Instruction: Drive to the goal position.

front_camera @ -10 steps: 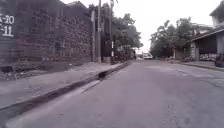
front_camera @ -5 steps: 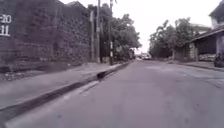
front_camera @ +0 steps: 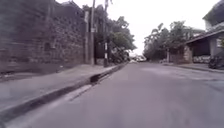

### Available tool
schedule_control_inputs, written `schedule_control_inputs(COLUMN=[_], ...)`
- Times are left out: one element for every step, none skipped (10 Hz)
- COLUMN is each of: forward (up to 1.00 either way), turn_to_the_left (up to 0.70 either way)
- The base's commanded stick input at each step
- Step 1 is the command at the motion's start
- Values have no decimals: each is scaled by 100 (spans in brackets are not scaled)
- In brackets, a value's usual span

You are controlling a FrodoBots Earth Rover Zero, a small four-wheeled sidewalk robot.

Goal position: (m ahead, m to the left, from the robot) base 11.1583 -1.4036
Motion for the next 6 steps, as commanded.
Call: schedule_control_inputs(forward=[70,70,70,70,70,70], turn_to_the_left=[-35,-35,-35,-35,-35,-35])
